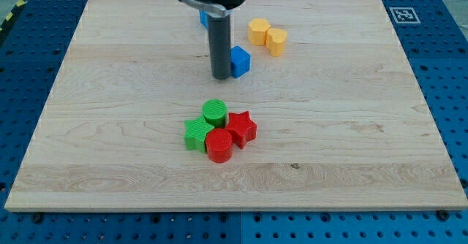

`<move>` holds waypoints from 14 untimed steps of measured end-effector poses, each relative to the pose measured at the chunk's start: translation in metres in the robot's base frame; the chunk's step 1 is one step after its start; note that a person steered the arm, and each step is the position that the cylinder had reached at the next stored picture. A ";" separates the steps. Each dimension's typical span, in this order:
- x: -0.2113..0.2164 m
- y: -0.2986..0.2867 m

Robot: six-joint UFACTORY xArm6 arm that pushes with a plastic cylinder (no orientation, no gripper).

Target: Push the blue triangle towards the group of blocks

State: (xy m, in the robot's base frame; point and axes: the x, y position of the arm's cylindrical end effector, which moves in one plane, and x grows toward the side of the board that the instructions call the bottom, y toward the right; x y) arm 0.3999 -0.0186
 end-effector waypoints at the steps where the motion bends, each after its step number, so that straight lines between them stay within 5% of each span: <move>1: -0.006 0.038; 2: -0.022 0.046; 4: -0.055 -0.067; 6: -0.208 -0.089; 11: -0.139 -0.004; 14: -0.132 -0.055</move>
State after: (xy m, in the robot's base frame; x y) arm 0.2674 -0.0736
